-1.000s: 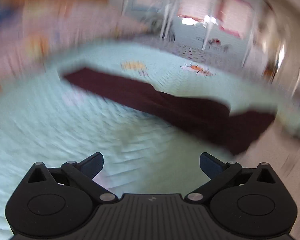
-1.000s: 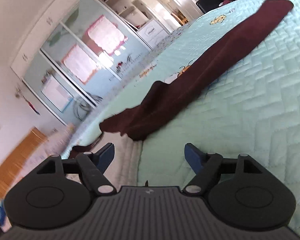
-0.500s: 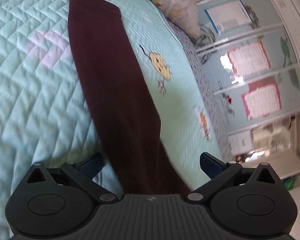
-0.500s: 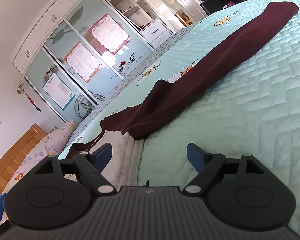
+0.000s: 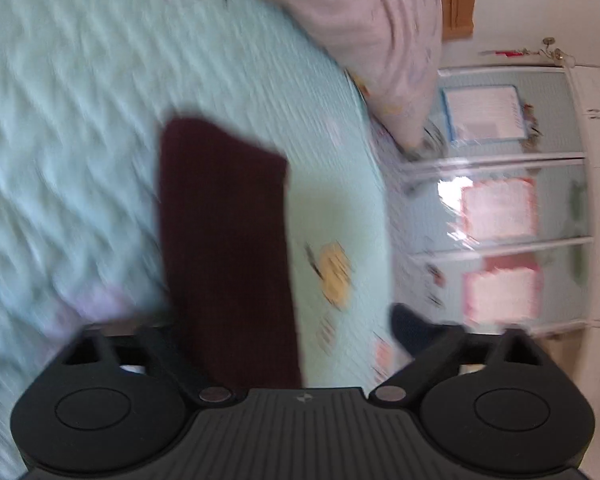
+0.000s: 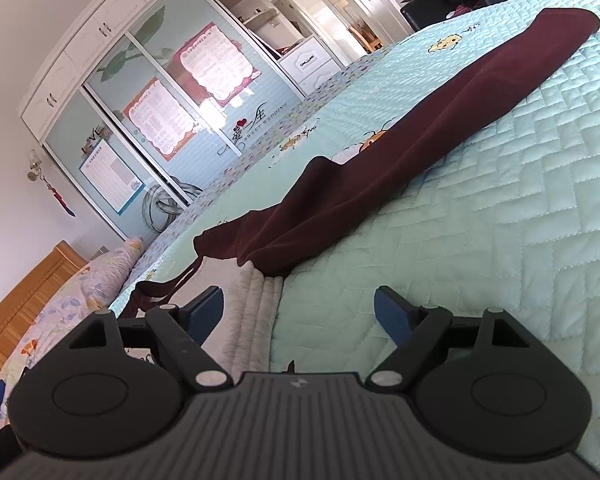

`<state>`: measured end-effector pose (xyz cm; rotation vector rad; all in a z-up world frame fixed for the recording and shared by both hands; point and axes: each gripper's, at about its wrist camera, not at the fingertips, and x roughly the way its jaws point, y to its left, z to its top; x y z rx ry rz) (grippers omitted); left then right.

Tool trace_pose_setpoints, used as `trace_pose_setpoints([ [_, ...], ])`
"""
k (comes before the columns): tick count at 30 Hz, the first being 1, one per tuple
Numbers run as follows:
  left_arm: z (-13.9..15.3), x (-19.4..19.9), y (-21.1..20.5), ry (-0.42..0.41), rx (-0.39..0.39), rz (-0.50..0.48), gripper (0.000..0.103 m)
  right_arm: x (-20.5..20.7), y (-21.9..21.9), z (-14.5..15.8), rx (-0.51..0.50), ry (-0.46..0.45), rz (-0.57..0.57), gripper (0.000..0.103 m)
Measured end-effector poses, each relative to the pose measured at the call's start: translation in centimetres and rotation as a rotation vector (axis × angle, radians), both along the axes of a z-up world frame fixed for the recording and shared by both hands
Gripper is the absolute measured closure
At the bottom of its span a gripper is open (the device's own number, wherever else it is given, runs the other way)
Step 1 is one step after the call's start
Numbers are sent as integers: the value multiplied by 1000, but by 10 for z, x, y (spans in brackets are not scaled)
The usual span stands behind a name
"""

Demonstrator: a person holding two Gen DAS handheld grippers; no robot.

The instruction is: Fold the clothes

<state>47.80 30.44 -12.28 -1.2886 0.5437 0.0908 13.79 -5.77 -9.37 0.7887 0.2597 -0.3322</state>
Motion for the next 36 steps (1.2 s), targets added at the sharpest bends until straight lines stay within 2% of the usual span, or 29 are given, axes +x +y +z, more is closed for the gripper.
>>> trace_pose_setpoints([
  [1,2,-1,1,2,58,19,45,0,0,0,-2,3,-1,19],
  [2,2,-2,0,9,118,18,71,0,0,0,-4,5,-1,19],
  [4,1,-5,-1,48,216,-4,97,1,0,0,-5,9,-1,19],
  [6,-5,-17,4,4,206,10,98,1,0,0,-6,9,-1,19],
  [8,-2,-25,4,-9,236,30,98,1,0,0,-6,9,-1,19],
  [10,7,-36,-2,-15,318,50,99,0,1,0,-5,8,-2,19],
  [13,32,-66,-9,-73,445,123,99,-1,1,-1,-2,2,-2,19],
  [16,46,-92,-11,-74,481,184,98,-3,1,-1,3,-6,-1,19],
  [19,38,-103,0,-27,431,219,98,-4,0,-2,9,-16,0,18],
  [21,28,-106,8,-3,435,236,98,-4,0,-2,11,-20,0,18],
  [27,3,-123,24,22,273,145,90,-5,-2,-2,18,-32,0,18],
  [30,9,-140,32,29,234,122,69,-6,-2,-2,22,-39,0,18],
  [32,18,-156,32,26,250,135,44,-6,-3,-2,23,-43,0,17],
  [33,22,-163,31,37,265,147,38,-6,-3,-2,25,-46,0,17],
  [34,27,-171,30,47,279,159,29,-6,-3,-2,26,-49,0,17],
  [35,32,-178,30,59,293,173,24,-7,-3,-2,28,-52,0,17],
  [36,36,-187,28,90,313,200,24,-7,-4,-2,30,-56,0,17],
])
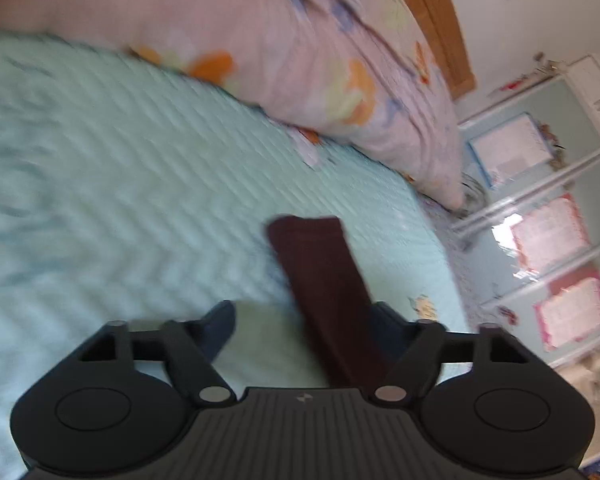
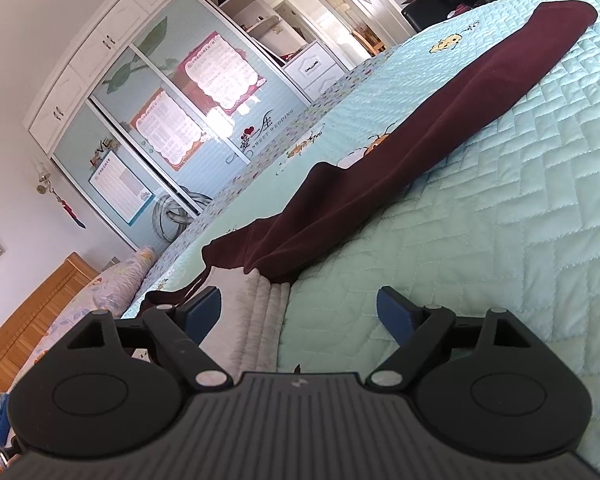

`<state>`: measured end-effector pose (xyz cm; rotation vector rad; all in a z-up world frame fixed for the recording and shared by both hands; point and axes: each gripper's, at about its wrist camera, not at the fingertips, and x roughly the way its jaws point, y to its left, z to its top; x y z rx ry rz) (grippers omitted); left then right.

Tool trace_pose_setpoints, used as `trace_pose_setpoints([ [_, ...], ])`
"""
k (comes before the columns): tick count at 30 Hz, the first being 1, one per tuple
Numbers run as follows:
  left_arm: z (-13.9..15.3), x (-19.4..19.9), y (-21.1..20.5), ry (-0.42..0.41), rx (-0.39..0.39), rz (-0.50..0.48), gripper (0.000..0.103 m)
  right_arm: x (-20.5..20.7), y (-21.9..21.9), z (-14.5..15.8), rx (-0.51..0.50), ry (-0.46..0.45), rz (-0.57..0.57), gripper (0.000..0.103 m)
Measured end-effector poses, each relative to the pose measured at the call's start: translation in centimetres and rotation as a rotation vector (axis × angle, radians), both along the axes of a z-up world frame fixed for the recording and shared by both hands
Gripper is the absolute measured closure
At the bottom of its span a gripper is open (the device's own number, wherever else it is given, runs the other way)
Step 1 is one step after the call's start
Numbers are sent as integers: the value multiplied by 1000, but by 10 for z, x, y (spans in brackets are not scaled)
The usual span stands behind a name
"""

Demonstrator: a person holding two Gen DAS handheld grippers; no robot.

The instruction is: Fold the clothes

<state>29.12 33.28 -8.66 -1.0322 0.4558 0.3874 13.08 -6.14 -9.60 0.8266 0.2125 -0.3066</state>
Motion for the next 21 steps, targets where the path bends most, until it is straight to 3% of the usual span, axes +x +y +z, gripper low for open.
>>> trace_pose_setpoints([
  [3,17,-28,-14,61,84,100,25,-1,0,0,6,-11,-1,17],
  [4,25,-34,-25,25,123,80,25,-2,0,0,8,-14,-2,17],
  [6,45,-29,-63,-59,222,-117,28,-3,-1,-1,12,-21,-2,17],
  [10,81,7,-183,-207,448,-671,29,-3,-1,0,15,-28,-3,17],
  [12,91,27,-248,-275,640,-899,28,-3,-1,0,17,-32,-3,17],
  [14,94,58,-298,-274,803,-1051,21,-4,-2,0,21,-37,-3,17],
  [17,85,124,-344,-198,799,-1225,21,-4,-2,-1,25,-42,-2,17],
  [19,73,165,-362,-138,753,-1293,22,-4,-3,-1,27,-43,-1,16],
  [21,59,184,-378,-111,748,-1368,22,-3,-3,0,27,-45,3,15],
])
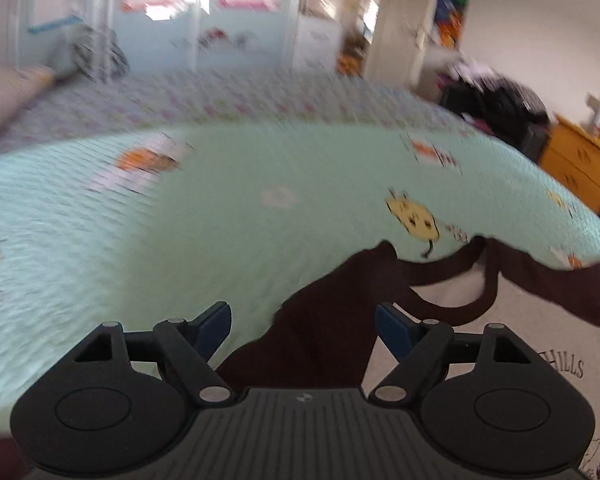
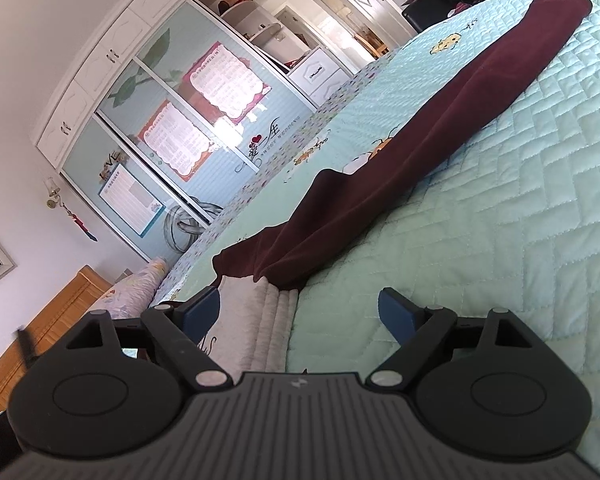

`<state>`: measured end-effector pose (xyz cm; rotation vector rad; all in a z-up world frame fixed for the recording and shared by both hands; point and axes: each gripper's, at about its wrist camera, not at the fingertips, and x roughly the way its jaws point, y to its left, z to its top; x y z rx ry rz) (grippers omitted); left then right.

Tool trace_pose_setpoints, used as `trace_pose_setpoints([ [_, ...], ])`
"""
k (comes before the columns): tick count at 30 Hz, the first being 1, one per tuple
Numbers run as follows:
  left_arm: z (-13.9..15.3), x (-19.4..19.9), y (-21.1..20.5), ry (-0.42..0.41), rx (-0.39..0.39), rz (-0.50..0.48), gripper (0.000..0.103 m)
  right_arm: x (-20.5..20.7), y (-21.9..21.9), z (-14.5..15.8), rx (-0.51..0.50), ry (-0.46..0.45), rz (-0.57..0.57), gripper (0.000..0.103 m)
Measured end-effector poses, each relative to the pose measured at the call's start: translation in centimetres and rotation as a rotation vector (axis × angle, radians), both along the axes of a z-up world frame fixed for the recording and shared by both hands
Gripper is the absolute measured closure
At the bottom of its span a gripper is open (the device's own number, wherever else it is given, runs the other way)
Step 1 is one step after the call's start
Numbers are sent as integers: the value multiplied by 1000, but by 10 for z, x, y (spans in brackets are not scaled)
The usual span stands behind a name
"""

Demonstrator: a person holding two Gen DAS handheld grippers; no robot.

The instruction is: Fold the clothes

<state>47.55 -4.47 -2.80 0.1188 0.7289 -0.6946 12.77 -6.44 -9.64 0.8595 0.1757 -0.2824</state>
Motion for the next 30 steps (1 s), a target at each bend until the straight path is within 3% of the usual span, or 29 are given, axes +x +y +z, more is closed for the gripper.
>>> trace_pose_setpoints([
  [4,-25,15,-27,18,62,-91,26,1,0,0,-2,-1,9,13],
  [6,-39,22,-33,32,88,-65,61,2,0,0,-3,-2,13,12],
  [7,-45,28,-34,42,97,-40,84,1,0,0,-3,-3,14,11],
  [12,-49,43,-32,21,37,98,90,2,0,1,-7,0,17,10],
  [14,-55,47,-30,-4,45,192,103,2,0,1,-7,1,19,9],
  [16,-67,51,-27,-33,93,299,100,1,0,2,-8,0,20,9],
  [18,-58,37,-25,-97,77,305,96,1,0,2,-7,-1,21,8],
  [23,-16,1,-29,-284,-38,268,54,2,1,2,-7,-3,23,8],
  [26,-7,-13,-49,-303,-81,168,50,2,1,2,-7,-4,23,7],
  [30,-45,-16,-89,-339,51,80,48,2,1,3,-8,-4,23,7],
])
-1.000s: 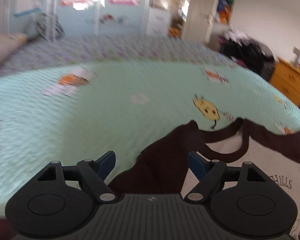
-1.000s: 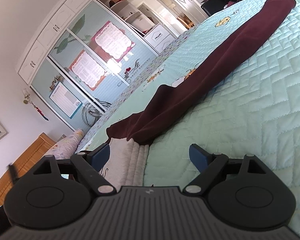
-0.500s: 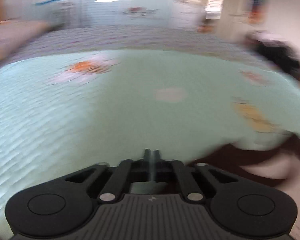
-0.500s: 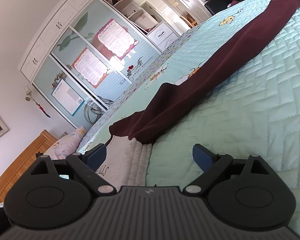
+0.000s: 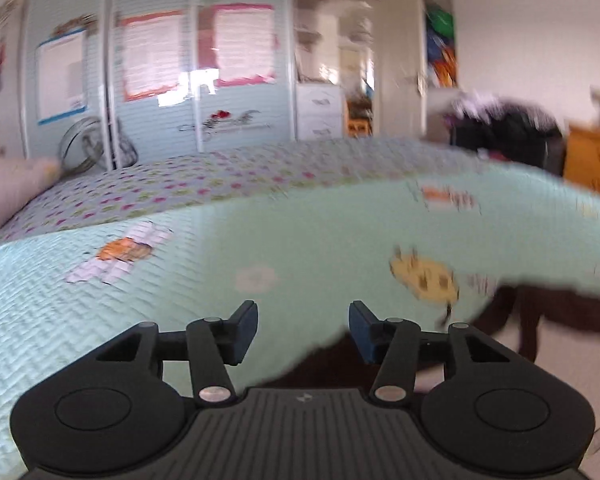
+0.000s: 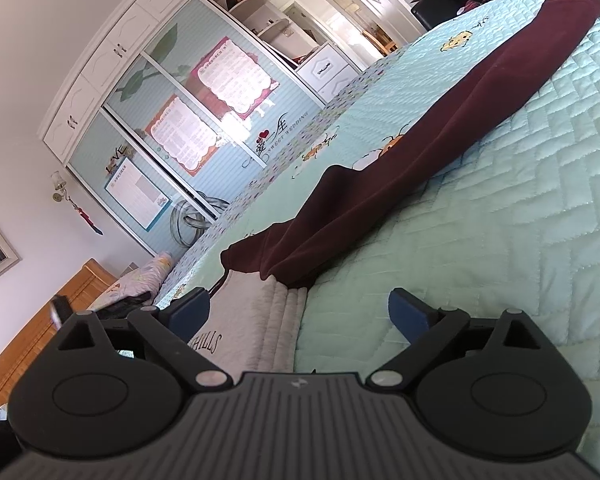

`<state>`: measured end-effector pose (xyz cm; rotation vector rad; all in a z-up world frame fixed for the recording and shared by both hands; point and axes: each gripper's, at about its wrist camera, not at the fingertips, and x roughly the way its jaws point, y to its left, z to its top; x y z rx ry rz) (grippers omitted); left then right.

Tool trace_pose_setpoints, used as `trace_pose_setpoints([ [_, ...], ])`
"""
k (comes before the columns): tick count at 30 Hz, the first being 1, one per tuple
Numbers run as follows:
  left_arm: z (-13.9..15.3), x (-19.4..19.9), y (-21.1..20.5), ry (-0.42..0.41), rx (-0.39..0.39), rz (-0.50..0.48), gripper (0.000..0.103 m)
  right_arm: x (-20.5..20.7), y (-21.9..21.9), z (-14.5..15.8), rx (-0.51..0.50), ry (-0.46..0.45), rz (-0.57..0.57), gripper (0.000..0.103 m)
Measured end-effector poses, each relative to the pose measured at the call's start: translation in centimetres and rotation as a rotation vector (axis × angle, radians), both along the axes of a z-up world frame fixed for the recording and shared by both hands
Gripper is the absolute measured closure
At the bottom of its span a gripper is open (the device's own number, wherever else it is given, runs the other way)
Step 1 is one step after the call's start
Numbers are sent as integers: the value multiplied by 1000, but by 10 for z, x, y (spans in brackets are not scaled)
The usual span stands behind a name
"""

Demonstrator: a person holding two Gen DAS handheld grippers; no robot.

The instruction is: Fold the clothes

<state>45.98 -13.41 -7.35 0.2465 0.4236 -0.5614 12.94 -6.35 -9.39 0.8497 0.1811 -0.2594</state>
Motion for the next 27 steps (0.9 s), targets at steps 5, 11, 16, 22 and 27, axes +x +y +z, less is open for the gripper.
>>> trace_pose_setpoints([
  [5,-32,29,-1,100,5,55,20,1,0,0,0,-2,4,6],
  [11,-1,30,31,167,-193,112,21,1,-1,0,-1,-6,11,4],
  [16,19,15,64,263,-355,78,21,1,0,1,-1,-6,10,4],
  [22,-11,37,41,303,-151,170,23,3,0,1,-6,-1,10,4],
  [27,-12,63,27,280,-61,305,23,3,0,2,-6,1,10,4],
])
